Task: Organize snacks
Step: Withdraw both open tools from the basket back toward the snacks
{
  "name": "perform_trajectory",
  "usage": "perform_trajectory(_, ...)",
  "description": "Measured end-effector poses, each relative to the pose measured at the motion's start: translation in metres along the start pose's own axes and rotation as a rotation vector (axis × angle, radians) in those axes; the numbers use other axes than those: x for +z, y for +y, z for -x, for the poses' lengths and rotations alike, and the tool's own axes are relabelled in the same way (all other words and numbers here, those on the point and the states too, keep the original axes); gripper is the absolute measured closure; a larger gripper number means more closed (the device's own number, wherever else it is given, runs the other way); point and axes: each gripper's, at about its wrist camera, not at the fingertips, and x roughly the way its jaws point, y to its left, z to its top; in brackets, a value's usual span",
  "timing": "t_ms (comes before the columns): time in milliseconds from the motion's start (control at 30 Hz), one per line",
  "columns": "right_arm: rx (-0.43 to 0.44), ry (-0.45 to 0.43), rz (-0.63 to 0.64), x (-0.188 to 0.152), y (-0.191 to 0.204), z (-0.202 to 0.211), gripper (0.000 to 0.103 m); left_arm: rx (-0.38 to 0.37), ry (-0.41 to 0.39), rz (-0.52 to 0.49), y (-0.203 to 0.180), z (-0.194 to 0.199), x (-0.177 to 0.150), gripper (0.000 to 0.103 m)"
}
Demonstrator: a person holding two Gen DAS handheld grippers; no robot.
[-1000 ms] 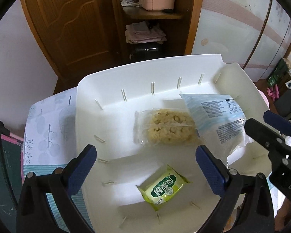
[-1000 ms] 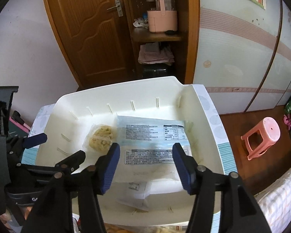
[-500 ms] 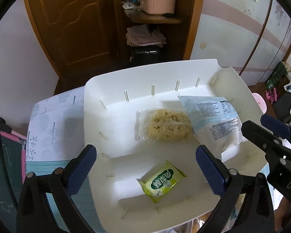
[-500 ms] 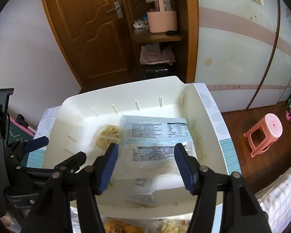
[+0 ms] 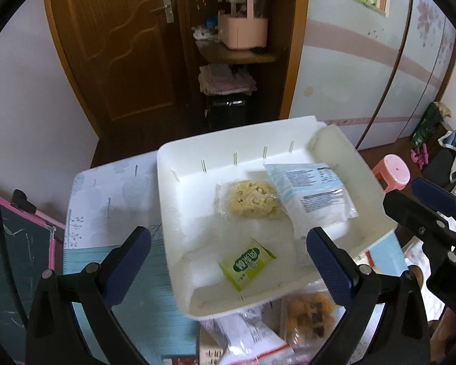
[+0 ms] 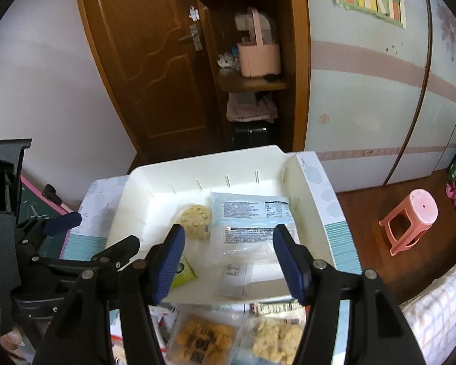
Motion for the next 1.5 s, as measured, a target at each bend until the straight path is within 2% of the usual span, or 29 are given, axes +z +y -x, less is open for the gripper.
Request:
perform_trajectory(167,0.002,-0.042,0.019,-0.006,0.008,0.039,0.042,-0.017,-0.061,-0.015,-0.003,0.051,-0.013,0.001)
perform_trajectory(300,0.015,-0.08,0.044,-0.018,0.016,0.076,0.037,-0.02,-0.111,-0.037,-0.004,0.093,-0.029,0.001)
perform_trajectory(467,0.03,-0.113,0.081,-0.036,0.026,0.113,0.034,-0.041,-0.147,-0.039,0.001,0.136,-0.053,0.001)
perform_trajectory(800,0.071,-0.139,0.09,-0.081,0.028,0.161,0.031,-0.048,-0.205,-0.062,0.008,0.192,-0.101,0.001)
perform_trajectory(933,0.079,-0.111,0.095,-0.109,0.024,0.162,0.03,-0.049,-0.202,-0.072,0.011,0.194,-0.123,0.001)
perform_trajectory(1100,0.063,-0.049,0.119,-0.151,0.021,0.151,0.03,-0.062,-0.159,-0.076,0.016,0.178,-0.16,0.001)
perform_trajectory(1233,0.045,0.021,0.129,-0.188,0.015,0.132,0.03,-0.024,-0.117,-0.088,0.023,0.152,-0.189,0.001)
perform_trajectory(1333,0.039,0.084,0.107,-0.212,0.005,0.113,0.03,0.016,-0.066,-0.082,0.031,0.127,-0.207,0.001)
perform_trajectory(1500,0.049,0.193,0.05,-0.242,-0.016,0.081,0.03,0.029,0.063,-0.042,0.048,0.075,-0.231,0.001)
